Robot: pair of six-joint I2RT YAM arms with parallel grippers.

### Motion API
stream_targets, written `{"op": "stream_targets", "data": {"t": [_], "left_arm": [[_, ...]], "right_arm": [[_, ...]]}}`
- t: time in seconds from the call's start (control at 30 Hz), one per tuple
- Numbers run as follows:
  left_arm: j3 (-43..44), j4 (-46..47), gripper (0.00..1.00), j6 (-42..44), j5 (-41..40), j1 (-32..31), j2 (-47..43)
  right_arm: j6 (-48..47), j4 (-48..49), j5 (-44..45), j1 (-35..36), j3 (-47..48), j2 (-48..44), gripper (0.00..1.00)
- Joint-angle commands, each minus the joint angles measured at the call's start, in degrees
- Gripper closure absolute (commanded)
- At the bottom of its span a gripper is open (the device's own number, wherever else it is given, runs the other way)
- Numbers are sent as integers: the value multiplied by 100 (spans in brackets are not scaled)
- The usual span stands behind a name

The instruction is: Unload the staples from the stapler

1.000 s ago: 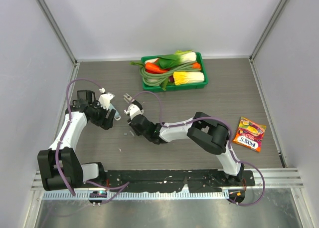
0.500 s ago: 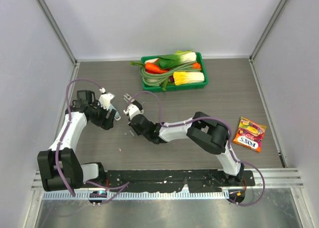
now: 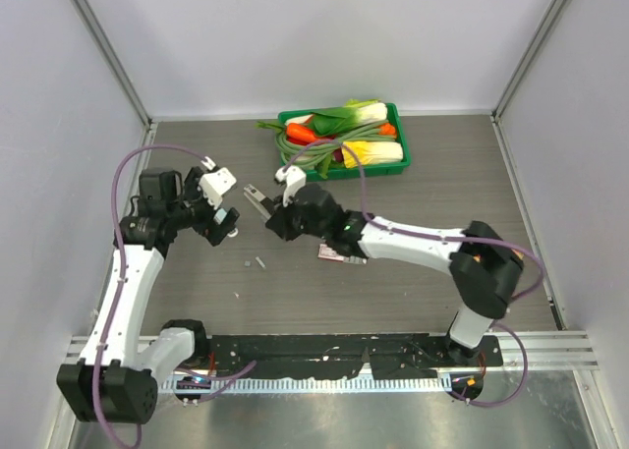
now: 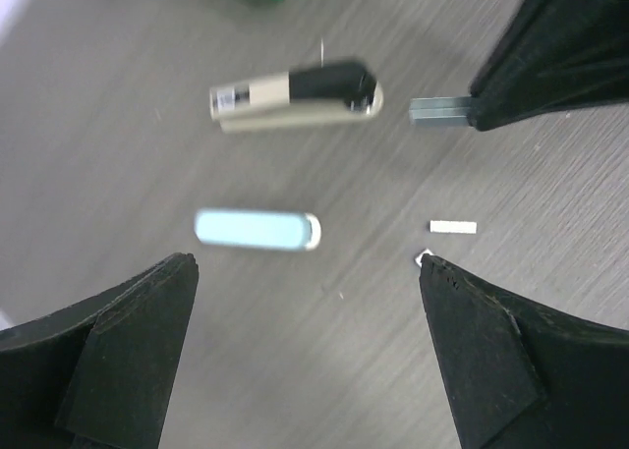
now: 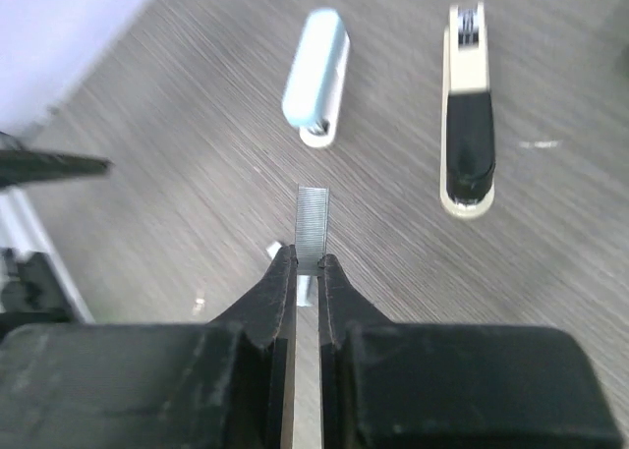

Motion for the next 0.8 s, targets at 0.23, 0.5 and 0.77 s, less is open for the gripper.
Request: {"op": "stream_targets", "data": {"t": [0.23,0.5,0.77], "left_arm": [[366,-140,0,1887,-354,-1255,-935],[-1655,2020,8,5097,-5,-1476,-2966],[-2966,3723,25,6049,972,-1476,-3785]], "right_arm": [[1536,-559,-2014,-564,-148,-1310,99],[2205,-542,-2848,-898,-289,-1706,99],[3066,309,-3473,-915,-517,-1697,99]]}}
